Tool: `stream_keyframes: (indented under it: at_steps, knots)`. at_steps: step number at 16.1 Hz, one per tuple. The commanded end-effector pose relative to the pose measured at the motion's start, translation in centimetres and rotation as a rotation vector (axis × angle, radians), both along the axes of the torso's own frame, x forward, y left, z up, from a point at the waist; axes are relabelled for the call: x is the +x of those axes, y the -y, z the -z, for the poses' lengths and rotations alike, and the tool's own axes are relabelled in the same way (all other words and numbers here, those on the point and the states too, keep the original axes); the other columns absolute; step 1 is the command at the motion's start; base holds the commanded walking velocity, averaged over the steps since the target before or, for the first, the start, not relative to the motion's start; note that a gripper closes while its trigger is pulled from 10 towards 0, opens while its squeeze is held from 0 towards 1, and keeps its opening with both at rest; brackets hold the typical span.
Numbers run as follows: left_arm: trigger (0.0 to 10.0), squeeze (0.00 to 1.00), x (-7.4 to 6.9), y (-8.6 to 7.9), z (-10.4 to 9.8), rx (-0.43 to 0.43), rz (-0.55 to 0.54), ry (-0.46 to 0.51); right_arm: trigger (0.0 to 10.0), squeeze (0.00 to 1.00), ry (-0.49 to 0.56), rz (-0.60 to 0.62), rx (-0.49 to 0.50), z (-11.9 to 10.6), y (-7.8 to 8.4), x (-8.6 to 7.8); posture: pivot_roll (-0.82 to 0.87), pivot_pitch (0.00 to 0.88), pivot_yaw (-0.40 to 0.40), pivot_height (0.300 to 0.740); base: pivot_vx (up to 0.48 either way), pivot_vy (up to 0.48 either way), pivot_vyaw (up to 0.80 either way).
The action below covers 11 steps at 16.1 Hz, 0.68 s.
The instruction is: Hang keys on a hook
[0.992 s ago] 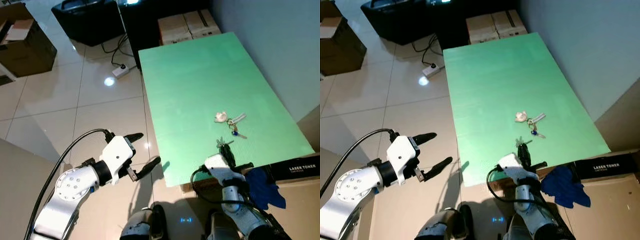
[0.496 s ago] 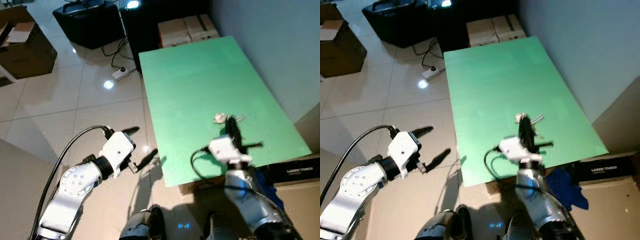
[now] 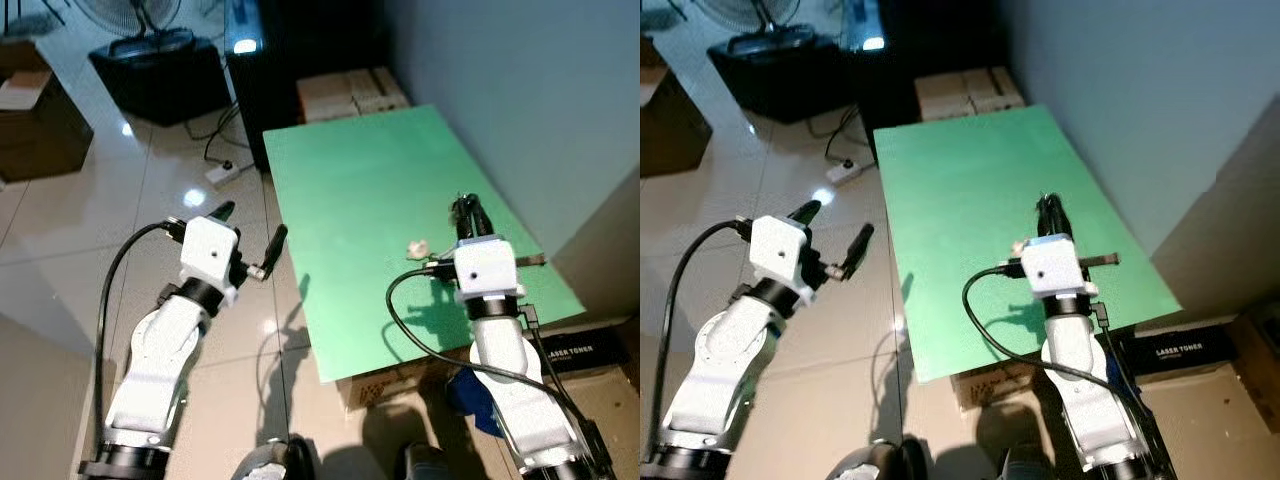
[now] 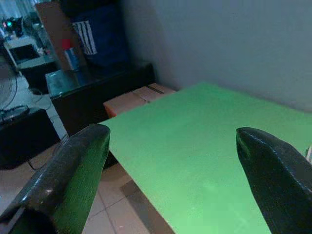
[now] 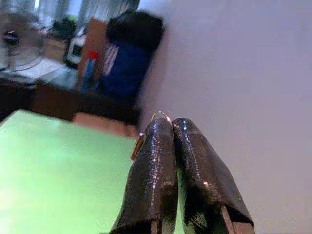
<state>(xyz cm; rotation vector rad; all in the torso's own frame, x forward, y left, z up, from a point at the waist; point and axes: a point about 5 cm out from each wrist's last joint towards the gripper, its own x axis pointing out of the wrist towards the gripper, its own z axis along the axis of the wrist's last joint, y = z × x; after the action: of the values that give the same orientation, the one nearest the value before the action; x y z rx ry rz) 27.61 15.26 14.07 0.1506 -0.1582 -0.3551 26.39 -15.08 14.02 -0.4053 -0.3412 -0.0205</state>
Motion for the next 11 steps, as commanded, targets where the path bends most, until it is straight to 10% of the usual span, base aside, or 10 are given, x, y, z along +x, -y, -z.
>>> stream_keyframes:
  at_steps: [1, 11]
  knots:
    - [10.0, 0.00, -0.2, -0.5, 0.0, -0.017, -0.035, -0.004, 10.0, 0.00, -0.004, -0.029, 0.027, -0.7, 0.0, -0.2, -0.14, 0.065, 0.099, 0.740, 0.000, 0.000, 0.00]
    - [10.0, 0.00, 0.9, 1.0, 1.0, -0.015, -0.132, -0.083, 10.0, 0.00, -0.245, -0.252, 0.050, 0.5, -2.3, -0.5, -0.14, 0.026, 0.077, 0.740, 0.000, 0.000, 0.72]
